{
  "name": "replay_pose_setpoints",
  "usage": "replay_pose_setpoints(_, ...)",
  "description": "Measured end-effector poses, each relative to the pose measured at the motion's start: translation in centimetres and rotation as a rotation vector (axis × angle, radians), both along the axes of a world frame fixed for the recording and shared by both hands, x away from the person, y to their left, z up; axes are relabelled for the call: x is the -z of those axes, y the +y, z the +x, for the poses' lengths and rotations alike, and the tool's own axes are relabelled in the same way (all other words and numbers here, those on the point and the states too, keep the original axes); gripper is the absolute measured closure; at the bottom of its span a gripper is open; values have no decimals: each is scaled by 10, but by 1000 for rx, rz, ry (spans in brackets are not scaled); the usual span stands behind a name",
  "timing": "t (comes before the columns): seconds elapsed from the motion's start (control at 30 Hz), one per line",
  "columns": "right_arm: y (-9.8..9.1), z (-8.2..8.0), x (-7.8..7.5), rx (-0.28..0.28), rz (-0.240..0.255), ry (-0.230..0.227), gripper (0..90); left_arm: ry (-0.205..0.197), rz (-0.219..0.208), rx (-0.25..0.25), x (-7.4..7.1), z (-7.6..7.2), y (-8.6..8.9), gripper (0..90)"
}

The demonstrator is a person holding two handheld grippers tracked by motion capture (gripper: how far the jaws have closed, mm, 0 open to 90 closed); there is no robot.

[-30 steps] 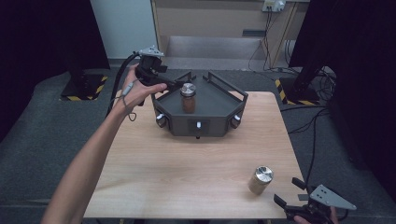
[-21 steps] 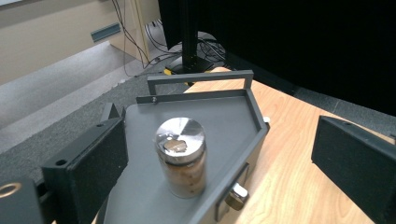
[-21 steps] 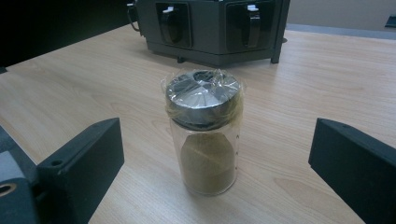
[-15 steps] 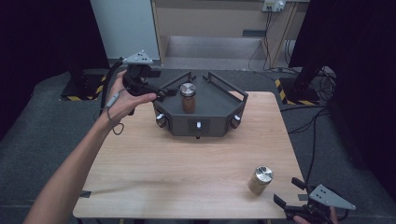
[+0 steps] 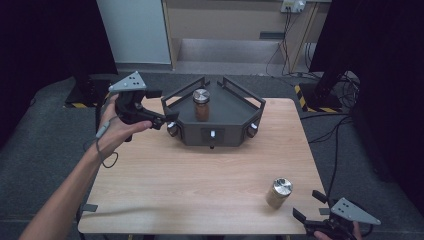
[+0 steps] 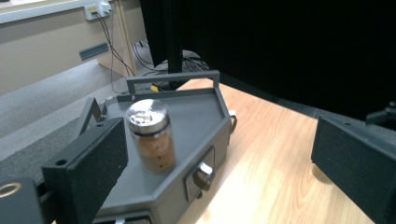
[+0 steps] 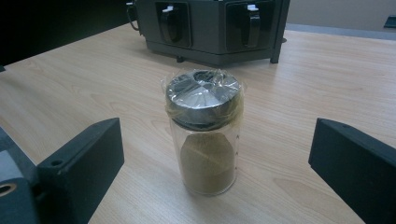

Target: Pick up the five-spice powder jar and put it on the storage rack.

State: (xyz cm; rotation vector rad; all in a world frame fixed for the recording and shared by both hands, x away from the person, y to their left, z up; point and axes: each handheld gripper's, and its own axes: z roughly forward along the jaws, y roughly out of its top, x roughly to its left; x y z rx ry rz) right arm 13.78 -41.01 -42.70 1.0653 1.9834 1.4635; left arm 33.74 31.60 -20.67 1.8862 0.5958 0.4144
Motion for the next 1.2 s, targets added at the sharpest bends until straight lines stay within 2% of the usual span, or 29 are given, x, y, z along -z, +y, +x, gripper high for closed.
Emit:
replay_pose_setpoints(0.27,0,0,0,-1,-2,-1,38,-19,2,9,17,-18,3,30)
replay_pose_setpoints(0.37,0,0,0,-1,-2,-2,38,-19,4,3,24,-23,5,30)
replay_pose_setpoints(0.47,0,0,0,-2,-3,-2,38,-16,-11,-2,31,-28,8,30)
replay_pose_setpoints(0.57,0,0,0,-1,-2,-2,38,-26,-3,-27,37,-36,8,32)
replay_pose_setpoints(0.63,0,0,0,-2,-2,-2,38,-19,-5,-33,44,-41,8,32)
replay_pose_setpoints(0.7,0,0,0,-2,-1,-2,38,-9,-25,-39,53,-45,10,32)
replay_pose_setpoints(0.87,0,0,0,-3,-2,-3,38,4,-22,-57,71,-55,11,30)
replay_pose_setpoints(0.97,0,0,0,-4,-2,-3,38,16,-46,-63,83,-60,13,29)
replay_pose_setpoints(1.13,0,-1,0,-2,-2,-3,38,11,-39,-103,100,-74,12,28)
replay_pose_setpoints(1.2,1,-1,0,-1,-2,-4,38,17,-58,-121,109,-80,15,28)
